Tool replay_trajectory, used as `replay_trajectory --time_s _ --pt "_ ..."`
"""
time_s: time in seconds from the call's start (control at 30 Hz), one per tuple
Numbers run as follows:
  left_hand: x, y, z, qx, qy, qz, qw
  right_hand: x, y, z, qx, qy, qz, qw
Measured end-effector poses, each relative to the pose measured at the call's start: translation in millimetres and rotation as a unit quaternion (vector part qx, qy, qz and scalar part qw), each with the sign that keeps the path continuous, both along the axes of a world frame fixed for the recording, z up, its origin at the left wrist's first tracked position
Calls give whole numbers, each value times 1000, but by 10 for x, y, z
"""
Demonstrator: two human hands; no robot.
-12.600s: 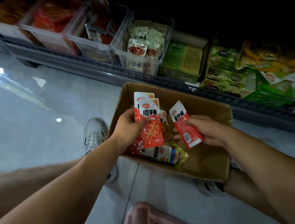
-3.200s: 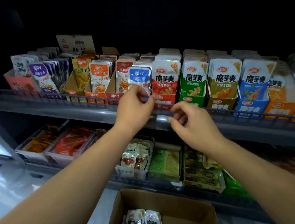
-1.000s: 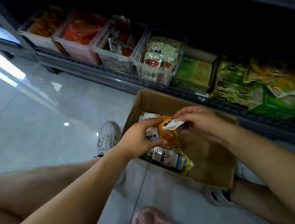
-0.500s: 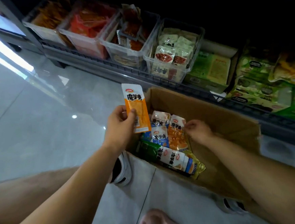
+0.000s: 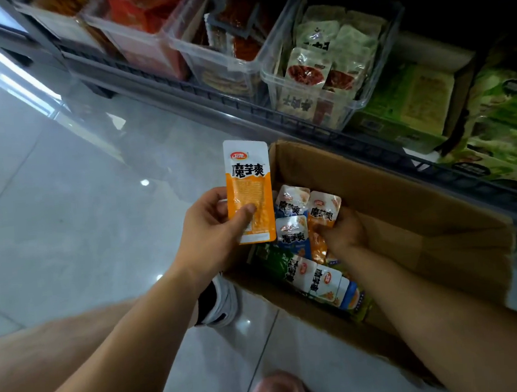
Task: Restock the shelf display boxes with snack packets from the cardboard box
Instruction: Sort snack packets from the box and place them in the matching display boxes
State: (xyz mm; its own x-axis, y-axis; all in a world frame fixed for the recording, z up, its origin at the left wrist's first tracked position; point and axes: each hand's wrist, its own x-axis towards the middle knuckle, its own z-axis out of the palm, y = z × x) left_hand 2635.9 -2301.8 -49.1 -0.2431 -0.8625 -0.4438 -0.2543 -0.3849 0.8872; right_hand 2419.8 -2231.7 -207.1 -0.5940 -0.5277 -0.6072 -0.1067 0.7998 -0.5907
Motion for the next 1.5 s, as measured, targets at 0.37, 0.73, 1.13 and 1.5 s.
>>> replay_trajectory --time_s 0.37,0.73,1.13,1.5 --pt "-79 -15 121 32 -2 -45 998 -326 227 1257 -108 -112 38 987" --pt "-218 337 368 92 117 -115 982 -31 234 1989 -209 -179 -8 961" --pt "-262 346 460 192 222 -100 951 125 258 2096 -245 -186 2 951" --pt "-316 320 300 162 182 -21 970 72 222 2132 -224 -308 -97 919"
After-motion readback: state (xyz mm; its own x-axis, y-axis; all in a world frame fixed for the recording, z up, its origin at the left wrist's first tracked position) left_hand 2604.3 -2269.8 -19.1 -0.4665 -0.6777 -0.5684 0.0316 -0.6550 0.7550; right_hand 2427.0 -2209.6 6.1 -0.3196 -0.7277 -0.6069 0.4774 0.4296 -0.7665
